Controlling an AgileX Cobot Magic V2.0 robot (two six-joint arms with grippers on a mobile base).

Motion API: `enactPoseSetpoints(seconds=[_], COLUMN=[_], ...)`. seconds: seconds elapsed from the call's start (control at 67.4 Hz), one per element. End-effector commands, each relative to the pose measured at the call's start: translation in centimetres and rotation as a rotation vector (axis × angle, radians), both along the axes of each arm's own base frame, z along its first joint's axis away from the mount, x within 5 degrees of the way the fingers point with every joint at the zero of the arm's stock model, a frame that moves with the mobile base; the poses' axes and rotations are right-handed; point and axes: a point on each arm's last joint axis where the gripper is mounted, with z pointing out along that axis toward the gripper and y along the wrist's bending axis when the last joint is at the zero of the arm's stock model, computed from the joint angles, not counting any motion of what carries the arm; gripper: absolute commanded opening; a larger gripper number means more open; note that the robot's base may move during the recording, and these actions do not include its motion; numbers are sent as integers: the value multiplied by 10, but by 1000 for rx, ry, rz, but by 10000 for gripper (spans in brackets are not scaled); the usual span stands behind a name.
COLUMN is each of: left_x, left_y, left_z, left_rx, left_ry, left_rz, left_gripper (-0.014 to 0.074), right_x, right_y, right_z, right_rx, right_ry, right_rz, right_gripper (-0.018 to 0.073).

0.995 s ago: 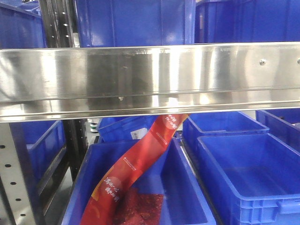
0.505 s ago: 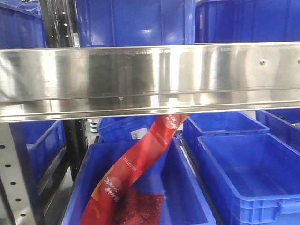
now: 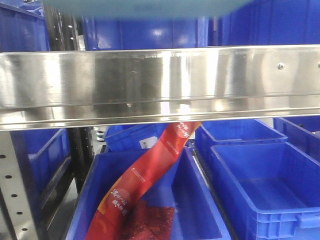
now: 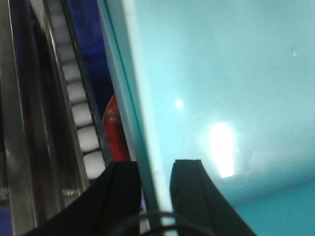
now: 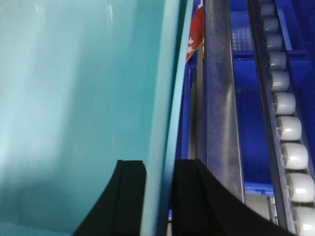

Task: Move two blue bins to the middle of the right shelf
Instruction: 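Lower the light-blue bin onto the shelf rollers with both grippers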

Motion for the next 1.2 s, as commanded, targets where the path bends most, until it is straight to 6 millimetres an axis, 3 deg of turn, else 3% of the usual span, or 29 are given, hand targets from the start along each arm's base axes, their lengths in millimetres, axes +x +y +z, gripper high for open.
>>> enactPoseSetpoints(seconds=[0.0, 0.445, 0.534, 0.624, 0.742, 0.846, 0.95, 1.188], left_x=[-3, 29, 31, 32, 32, 31, 30, 9], left_y=[-7, -16, -17, -17, -17, -17, -16, -8], left_z=[4, -36, -38, -39, -39, -39, -38, -10], left_rx=[-39, 36, 37, 37, 37, 39, 40, 13], left_ry=[6, 94, 96, 98, 98, 103, 105, 34], left_rz=[-34, -21, -20, -20, -20, -21, -21, -21], left_gripper=[-111, -103, -41, 89, 322, 506, 597, 598], right_x=[16, 44, 45, 45, 44, 42, 39, 16], right_y=[0, 6, 6, 6, 5, 4, 3, -6], right_z=[4, -40, -42, -42, -43, -45, -43, -9], right_rx=[-25, -104, -109, -114, -121, -131, -135, -101], right_ry=[-132, -11, -2, 1, 16, 41, 51, -31], right_rz=[-11, -19, -18, -14, -14, -14, -15, -20], right_gripper=[-162, -162, -162, -151, 12, 304, 579, 559])
